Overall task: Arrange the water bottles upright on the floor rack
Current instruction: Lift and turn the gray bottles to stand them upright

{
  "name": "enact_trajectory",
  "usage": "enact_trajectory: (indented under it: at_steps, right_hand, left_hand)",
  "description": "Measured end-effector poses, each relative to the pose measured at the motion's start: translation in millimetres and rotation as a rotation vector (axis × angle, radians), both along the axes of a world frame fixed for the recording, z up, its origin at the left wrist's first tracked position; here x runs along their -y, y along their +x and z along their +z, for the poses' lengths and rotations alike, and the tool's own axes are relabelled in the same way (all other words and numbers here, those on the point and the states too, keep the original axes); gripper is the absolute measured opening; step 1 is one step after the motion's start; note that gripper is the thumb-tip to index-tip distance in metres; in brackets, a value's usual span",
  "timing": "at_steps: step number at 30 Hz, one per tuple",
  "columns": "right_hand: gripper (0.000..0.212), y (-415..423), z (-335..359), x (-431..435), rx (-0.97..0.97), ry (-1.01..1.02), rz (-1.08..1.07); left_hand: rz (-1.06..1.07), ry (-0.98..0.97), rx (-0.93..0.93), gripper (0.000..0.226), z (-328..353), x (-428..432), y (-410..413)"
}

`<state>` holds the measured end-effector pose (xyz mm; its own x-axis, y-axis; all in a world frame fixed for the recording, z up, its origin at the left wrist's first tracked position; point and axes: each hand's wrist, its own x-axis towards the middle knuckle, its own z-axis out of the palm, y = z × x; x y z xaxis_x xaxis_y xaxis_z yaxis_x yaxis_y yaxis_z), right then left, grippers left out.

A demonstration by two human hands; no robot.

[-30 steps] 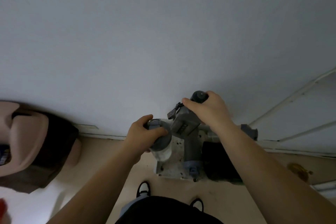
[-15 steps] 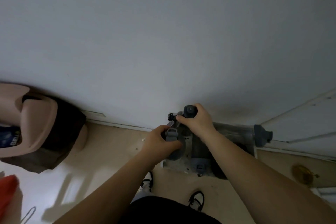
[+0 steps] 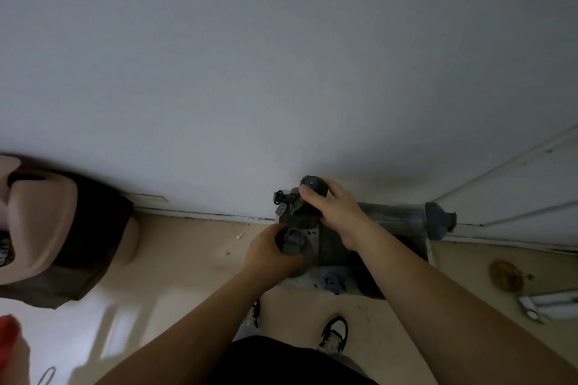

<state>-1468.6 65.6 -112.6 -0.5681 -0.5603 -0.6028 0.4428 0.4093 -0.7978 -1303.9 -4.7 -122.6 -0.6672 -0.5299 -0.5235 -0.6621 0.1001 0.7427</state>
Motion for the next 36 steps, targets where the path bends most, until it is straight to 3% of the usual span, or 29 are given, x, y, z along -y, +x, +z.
enact_trajectory:
  at_steps: [3, 14, 19, 25, 28, 31, 36]
  right_hand:
    - [0.048, 5, -2, 5, -0.035, -0.011, -0.038]
    - [0.050, 12, -2, 2, -0.080, -0.010, -0.019]
    - [0.051, 12, 2, -6, -0.102, 0.001, 0.050]
    - [0.048, 15, 6, -8, -0.105, 0.005, 0.036]
    - [0.063, 16, 9, -12, -0.158, 0.073, 0.018]
    - [0.048, 22, 14, -27, -0.247, 0.123, 0.028]
    - [0.043, 31, 18, -59, -0.206, 0.215, 0.047]
  left_hand:
    - [0.008, -0.038, 0.039, 0.063, -14, -6, 3]
    - [0.048, -0.130, 0.067, 0.048, -31, -12, -11]
    - [0.035, -0.110, 0.090, 0.069, -34, -11, -10]
    - [0.013, -0.077, -0.019, 0.098, -32, -13, 7]
    - [-0.043, -0.135, -0.030, 0.099, -32, -12, 14]
    - [-0.068, -0.186, -0.022, 0.091, -31, -15, 14]
    - [-0.015, -0.252, -0.041, 0.074, -29, -30, 12]
